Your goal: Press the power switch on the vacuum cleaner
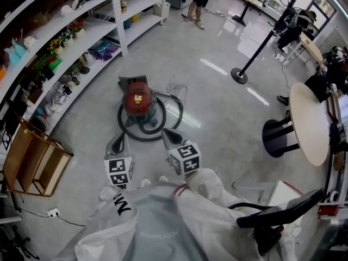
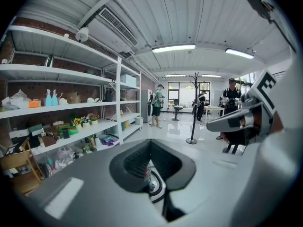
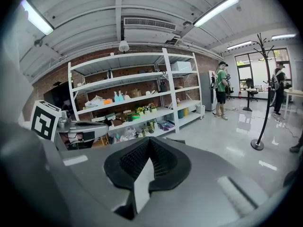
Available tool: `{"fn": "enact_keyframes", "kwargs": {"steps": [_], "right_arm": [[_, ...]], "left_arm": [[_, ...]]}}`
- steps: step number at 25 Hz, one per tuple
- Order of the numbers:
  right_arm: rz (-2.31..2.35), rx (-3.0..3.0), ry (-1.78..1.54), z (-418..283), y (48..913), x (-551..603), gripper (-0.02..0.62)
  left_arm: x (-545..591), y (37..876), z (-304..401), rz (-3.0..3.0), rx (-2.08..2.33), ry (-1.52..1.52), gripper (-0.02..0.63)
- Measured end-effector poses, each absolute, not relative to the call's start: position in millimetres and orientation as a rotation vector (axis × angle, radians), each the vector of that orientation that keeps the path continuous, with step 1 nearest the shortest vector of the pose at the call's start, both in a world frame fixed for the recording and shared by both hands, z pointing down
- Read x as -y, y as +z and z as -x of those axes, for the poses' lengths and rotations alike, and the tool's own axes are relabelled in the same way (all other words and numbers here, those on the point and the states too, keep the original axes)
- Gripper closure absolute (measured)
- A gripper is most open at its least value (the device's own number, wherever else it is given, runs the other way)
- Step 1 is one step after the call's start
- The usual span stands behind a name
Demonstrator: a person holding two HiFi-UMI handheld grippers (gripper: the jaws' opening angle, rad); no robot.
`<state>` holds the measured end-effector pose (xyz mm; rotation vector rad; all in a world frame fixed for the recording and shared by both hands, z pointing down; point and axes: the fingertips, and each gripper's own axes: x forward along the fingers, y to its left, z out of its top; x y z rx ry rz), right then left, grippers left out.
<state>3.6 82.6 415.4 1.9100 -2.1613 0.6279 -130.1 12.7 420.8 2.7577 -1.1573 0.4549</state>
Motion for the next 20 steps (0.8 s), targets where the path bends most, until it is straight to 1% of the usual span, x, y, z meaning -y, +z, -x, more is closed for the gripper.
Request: {"fn": "enact_keyframes", "kwargs": {"steps": [20], "right_arm": [[-1.891, 2.164, 0.649, 1.5, 418.5, -75.7, 0.597]], "left_arm": [[-9.0, 426.9, 136.8, -2.725, 1.169, 0.474, 0.606]]}}
